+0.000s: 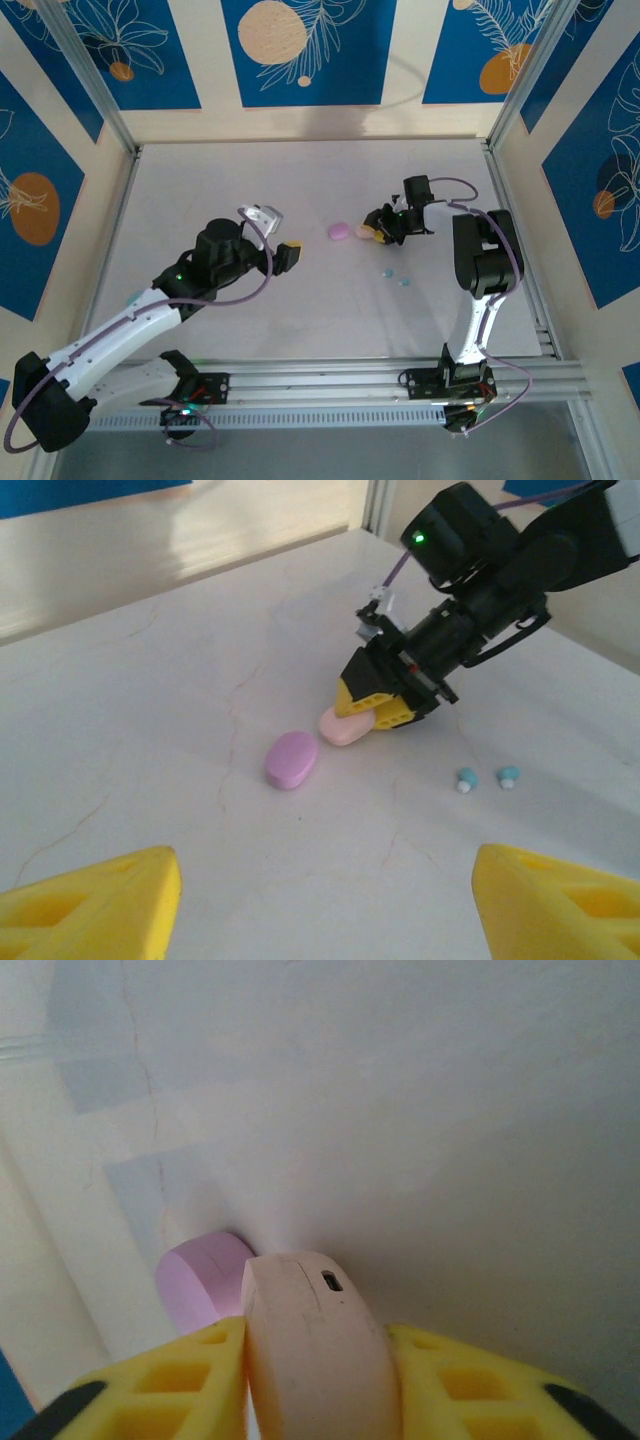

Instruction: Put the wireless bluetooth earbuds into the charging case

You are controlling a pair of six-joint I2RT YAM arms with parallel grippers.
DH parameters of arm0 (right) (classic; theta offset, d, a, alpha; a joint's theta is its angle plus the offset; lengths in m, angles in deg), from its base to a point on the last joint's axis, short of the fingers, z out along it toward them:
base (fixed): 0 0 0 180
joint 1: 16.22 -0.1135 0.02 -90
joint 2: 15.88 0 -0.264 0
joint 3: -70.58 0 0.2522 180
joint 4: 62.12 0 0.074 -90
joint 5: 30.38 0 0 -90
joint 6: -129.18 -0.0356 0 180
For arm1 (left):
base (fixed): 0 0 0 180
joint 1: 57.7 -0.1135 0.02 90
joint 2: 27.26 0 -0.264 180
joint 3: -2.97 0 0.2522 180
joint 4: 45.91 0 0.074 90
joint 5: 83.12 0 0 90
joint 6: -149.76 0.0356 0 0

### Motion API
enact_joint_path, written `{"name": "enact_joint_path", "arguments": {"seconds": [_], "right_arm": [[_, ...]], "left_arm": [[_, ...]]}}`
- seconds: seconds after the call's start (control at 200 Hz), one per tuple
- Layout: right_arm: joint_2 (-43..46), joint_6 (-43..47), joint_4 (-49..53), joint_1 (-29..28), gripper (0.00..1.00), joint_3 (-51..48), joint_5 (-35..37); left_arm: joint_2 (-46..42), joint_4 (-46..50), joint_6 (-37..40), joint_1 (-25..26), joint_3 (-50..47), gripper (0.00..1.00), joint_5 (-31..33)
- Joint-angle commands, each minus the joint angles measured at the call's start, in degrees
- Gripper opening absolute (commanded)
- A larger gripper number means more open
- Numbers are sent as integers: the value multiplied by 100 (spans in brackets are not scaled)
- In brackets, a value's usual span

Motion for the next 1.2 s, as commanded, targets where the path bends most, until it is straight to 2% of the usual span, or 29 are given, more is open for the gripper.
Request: {"name": "enact_joint_path", "arguments": {"seconds": [0.0,0.27,0.36,0.49,0.57,0.725,0.975,1.075,1.196], "right_arm": [[184,360,759,-42,44,-6,566],[730,745,1404,-10,52,70,1070],[1086,827,1609,-3,53,38,1220],[1849,833,1857,-71,54,-72,1295],[2323,783,1952,-193,54,-163,1224],[3040,680,2227,-545,54,-243,1215],[3713,530,2607,-942,54,-438,1223],[3903,495,2668,-986,54,-581,1191],[4046,481,2703,-987,54,-723,1091]], "left_arm": [[166,544,-343,-207,252,76,333],[484,1248,-1605,-1196,351,78,126],[523,1634,-1994,-1566,351,79,326],[599,2315,-2439,-1977,411,79,951],[712,2778,-2787,-2216,468,82,1338],[857,3458,-3841,-2735,328,83,2178],[831,3040,-4986,-4442,-386,81,1539],[1058,2686,-5382,-4896,-561,81,1262],[1456,2445,-5617,-5109,-510,81,1399]]}}
